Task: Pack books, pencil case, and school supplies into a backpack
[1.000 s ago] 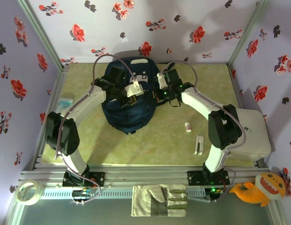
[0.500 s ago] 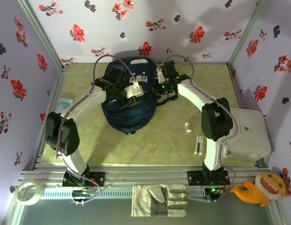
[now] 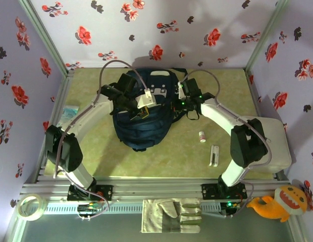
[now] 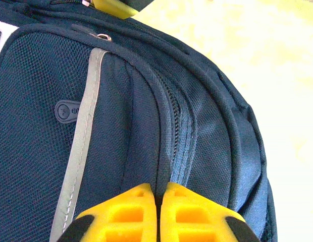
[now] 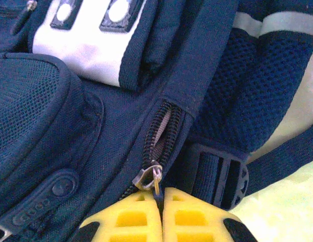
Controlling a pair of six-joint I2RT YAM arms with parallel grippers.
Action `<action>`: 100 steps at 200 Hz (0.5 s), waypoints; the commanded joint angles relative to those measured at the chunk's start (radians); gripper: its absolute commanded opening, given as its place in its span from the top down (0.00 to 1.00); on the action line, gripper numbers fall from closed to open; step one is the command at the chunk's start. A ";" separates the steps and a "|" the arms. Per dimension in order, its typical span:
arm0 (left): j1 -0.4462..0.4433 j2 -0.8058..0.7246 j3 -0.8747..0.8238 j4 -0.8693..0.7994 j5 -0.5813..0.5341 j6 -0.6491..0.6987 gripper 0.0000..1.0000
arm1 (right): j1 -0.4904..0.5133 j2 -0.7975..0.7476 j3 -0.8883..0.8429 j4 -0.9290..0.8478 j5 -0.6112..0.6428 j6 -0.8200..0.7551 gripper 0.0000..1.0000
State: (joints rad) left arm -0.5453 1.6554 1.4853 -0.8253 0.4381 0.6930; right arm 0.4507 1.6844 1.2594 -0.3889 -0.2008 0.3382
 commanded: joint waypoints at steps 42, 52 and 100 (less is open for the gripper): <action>0.016 -0.054 0.000 -0.259 0.094 0.021 1.00 | -0.180 0.095 0.050 0.012 0.269 0.180 0.95; 0.016 -0.048 -0.005 -0.246 0.083 0.014 1.00 | -0.179 0.090 0.053 0.016 0.233 0.177 0.91; 0.008 -0.060 -0.050 -0.043 0.059 -0.037 1.00 | -0.163 -0.071 -0.060 0.199 -0.117 0.071 0.54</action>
State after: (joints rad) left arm -0.5423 1.6520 1.4670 -0.8413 0.4633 0.6930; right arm 0.3202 1.7187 1.2522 -0.3061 -0.2802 0.4377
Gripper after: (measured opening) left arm 0.062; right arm 0.417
